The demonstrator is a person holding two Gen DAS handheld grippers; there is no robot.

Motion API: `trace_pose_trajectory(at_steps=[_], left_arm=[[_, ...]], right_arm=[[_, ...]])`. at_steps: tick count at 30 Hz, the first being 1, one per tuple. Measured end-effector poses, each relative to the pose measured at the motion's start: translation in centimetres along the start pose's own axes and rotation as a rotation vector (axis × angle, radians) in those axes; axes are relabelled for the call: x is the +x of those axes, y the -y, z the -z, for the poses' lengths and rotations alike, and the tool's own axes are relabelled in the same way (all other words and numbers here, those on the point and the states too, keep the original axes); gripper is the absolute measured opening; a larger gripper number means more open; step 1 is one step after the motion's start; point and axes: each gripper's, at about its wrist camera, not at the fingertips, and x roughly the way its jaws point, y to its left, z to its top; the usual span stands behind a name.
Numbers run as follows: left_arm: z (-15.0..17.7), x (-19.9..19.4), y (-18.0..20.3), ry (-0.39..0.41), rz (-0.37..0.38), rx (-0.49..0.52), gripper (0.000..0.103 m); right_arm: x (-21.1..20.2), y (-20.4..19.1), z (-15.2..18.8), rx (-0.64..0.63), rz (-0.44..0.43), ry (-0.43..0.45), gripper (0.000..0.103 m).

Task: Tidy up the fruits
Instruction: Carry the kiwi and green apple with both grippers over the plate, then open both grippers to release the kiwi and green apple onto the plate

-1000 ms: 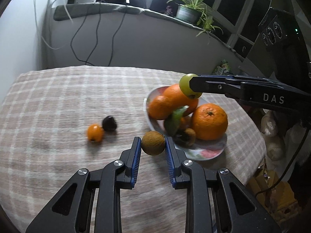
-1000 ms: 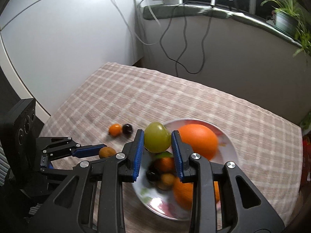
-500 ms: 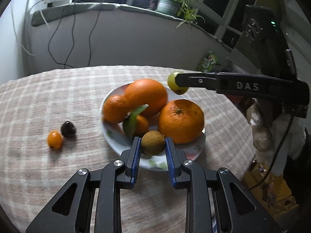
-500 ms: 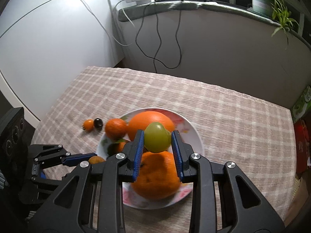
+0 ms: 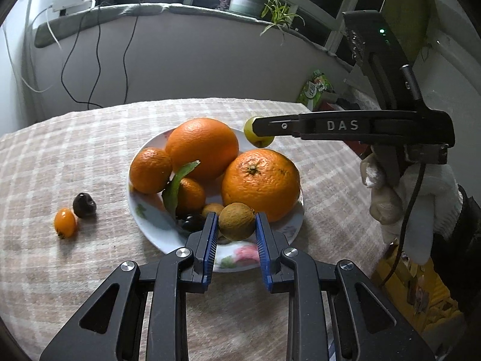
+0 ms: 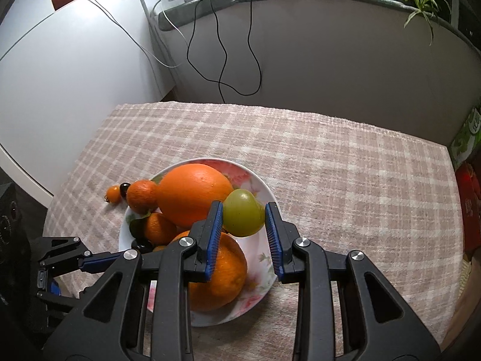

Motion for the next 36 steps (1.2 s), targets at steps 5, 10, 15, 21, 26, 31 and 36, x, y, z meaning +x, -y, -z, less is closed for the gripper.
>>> trace_pose_trajectory(at_steps=[5,10,15,21,26,31,36], left_arm=[[-0.1,0.2,0.0,-0.006,-0.002,0.005,0.023],[-0.1,0.2,0.1,-0.014,-0.005,0.008,0.023],[-0.2,0.5,0.0,-0.017,-0.012,0.004,0.024],[-0.2,0.6,0.1,-0.013,-0.018,0.004,0.028],[0.0,0.5,0.1,-0.008,-0.022,0.004,0.038],[0.1,0.5,-0.1,-0.007,-0.020,-0.001,0.039],[0.2,0.1,-0.3,-0.005,-0.020,-0.005,0.040]], right_arm=[[0.5,0.2,0.2,0.008,-0.004,-0.010,0.030],[0.6,0.3,0.2,0.007,-0.004,-0.011,0.030],[0.6,0.2,0.2,0.008,-0.009,-0.011,0.030],[0.7,0.1,0.1,0.009,-0.013,-0.016,0.033],[0.1,-0.1,0.0,0.011,-0.009,0.011,0.054],[-0.4,-0.2,-0.1,0.011,-0.006,0.025,0.068],[-0.8,-0.7,-0.1,0.006,-0.006,0.040,0.073]])
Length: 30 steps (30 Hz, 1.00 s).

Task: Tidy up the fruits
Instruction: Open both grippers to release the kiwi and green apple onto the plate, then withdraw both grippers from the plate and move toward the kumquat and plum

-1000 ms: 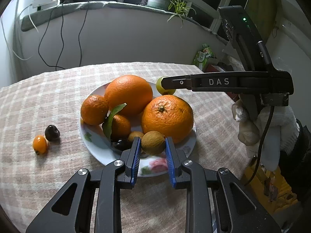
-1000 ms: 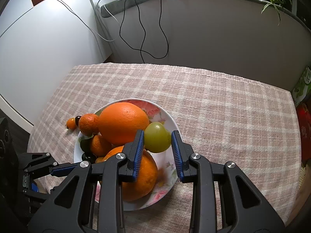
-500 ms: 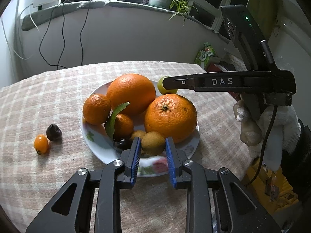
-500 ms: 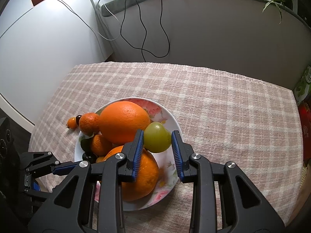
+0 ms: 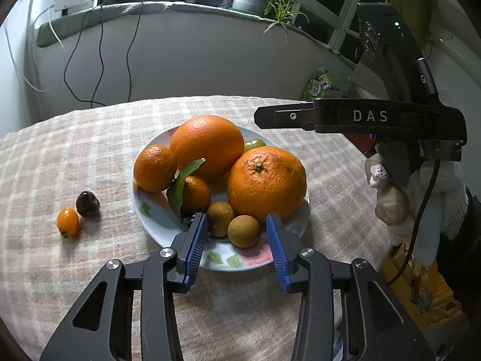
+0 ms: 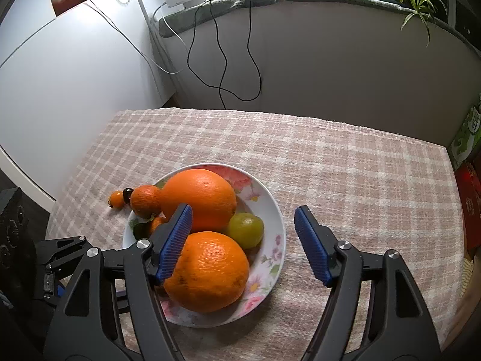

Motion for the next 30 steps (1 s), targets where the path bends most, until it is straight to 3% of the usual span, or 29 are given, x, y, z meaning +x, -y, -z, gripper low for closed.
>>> trace_pose_trajectory(at_steps=[13,30], left_arm=[[1.0,-2.7,-2.4,0.033,-0.030,-0.033,0.040],[3.6,-6.3,-9.4,0.054,-0.155,-0.142,0.040]], right_arm=[[-1.6,-2.7,-0.3,-0.066,-0.022,0.041,0.073],[-2.0,-10.4,-0.2,-0.307,-0.070,0.043,0.073]])
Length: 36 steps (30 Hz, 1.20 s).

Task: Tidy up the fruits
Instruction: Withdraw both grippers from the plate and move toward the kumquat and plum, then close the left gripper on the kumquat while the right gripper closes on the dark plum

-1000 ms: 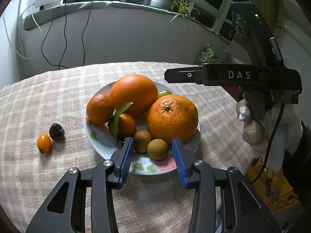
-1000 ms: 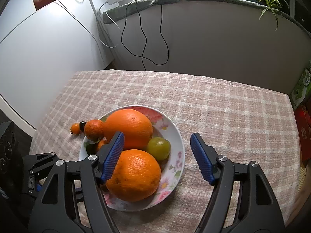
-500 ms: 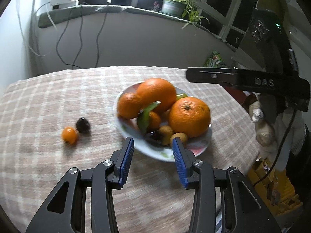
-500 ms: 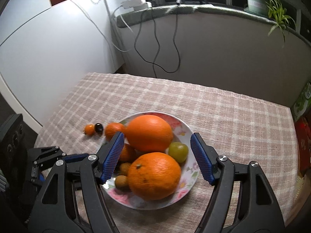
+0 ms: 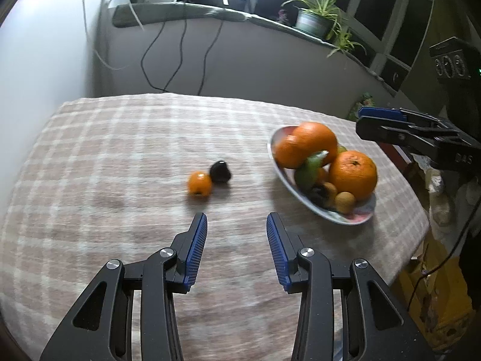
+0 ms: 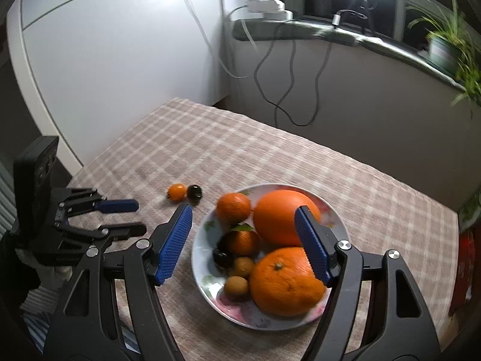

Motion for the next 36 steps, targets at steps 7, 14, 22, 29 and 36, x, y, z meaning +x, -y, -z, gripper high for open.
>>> trace_pose_trajectory(at_steps=[7,14,22,29,36], left_arm=[[-0.4,0.6,-0.9,0.005,-0.021,0.004,0.040],[-1.1,1.8,-1.3,-0.005,-0.029,0.028,0.040],[-1.6,3.2,-1.9,-0.025,-0.032,0.037,0.034],[-2.1,4.2,-2.0,-0.040,-0.036,0.052,0.034],[-2.2,5.2,-2.2,-0.061,-0.043,0.066,0.034]], right_arm=[[2.1,-2.1,-1.2,-0.101,-0.050,-0.050,0.073],[5.0,-3.7,-2.4,-0.178,-0.114,-0.115,0.057],[8.9,-5.4,-3.1,-0.245,-0.155,-0.217,0.046],[11.8,-6.4,-3.4,-0.312,-0.140,-0.291,0.041],[14.0,-6.8,-3.6,-0.331,-0.126,-0.342,0.039]])
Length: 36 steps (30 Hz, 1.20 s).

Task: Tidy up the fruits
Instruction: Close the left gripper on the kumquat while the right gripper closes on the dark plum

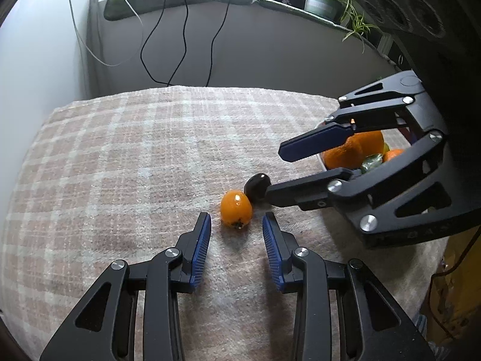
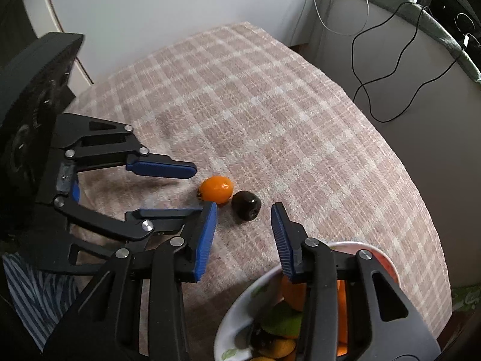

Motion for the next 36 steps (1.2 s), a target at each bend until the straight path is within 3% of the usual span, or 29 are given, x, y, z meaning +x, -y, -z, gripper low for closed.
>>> trace_pose_trajectory(at_steps=[19,23,25,36], left_arm=[[-1.2,1.8,0.3,-0.025,0.010,-0.004,0.029],[-1.5,2.2,0.7,-0.025,0.010,-0.003,0.026],[-1.6,2.2,0.9,-0.023,0.009,0.000,0.024],[-1.7,2.2,0.7,-0.017,0.020,-0.020,0.022]], right_arm=[[2.5,0.7,-0.8,-0.005,-0.025,-0.070,0.038],[2.7,0.7,-0.8,-0.002,-0.035,-0.081,0.032],[2.8,0.7,-0.8,-0.001,-0.039,-0.087,0.025],[2.4,1.0,-0.7,0.024,-0.030,-0.061,0.024]])
